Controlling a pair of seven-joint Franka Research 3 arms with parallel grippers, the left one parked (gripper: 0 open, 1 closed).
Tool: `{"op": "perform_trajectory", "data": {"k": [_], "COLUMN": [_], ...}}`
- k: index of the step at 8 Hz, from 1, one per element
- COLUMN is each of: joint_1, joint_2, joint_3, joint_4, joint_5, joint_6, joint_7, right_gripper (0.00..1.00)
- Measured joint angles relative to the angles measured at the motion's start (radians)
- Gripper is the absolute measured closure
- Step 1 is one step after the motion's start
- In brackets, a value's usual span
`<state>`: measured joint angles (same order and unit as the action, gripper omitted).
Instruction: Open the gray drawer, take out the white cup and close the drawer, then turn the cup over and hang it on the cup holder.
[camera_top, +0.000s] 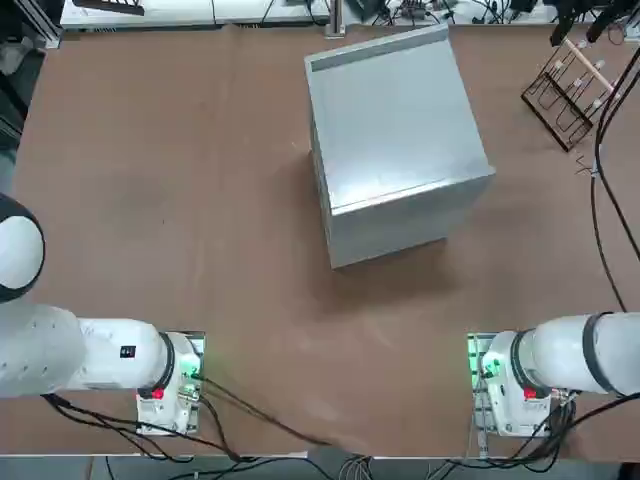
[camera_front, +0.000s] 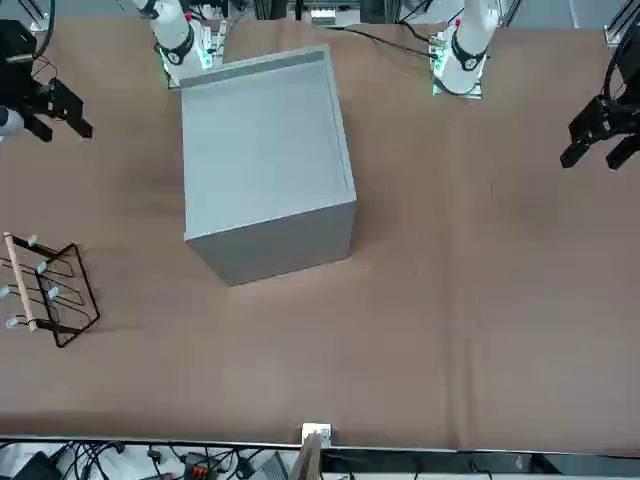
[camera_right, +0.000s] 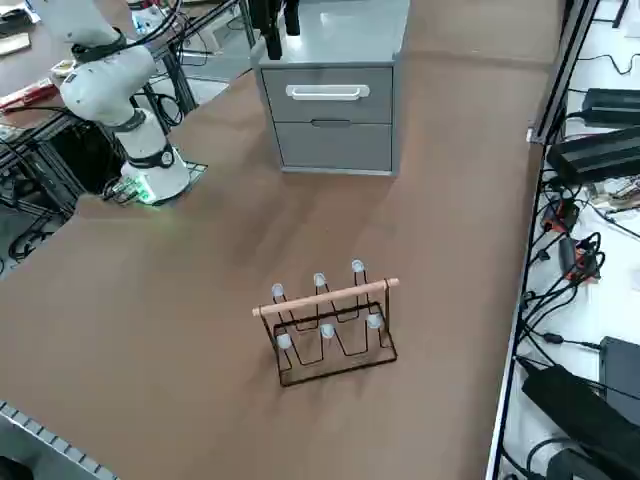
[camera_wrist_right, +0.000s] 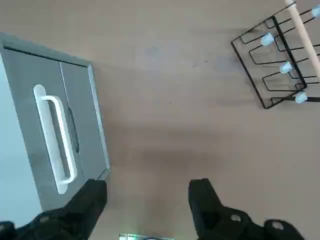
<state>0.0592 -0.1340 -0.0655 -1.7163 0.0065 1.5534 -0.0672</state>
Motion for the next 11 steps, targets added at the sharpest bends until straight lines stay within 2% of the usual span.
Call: {"op": "perform_trajectory", "data": {"k": [5, 7, 11], "joint_1": [0.001, -0.004, -0.041], "joint_2": [0.029, 0.045, 0.074], "joint_3": [0.0, -0.004, -0.023], "joint_4": [0.055, 0.049, -0.123], "joint_5": [0.002, 0.074, 0.239], "joint_6": [-0.008, -0.004, 0.144], "joint_7": [-0.001, -0.003, -0.049], "right_gripper": [0.0, 0.0, 0.0]}}
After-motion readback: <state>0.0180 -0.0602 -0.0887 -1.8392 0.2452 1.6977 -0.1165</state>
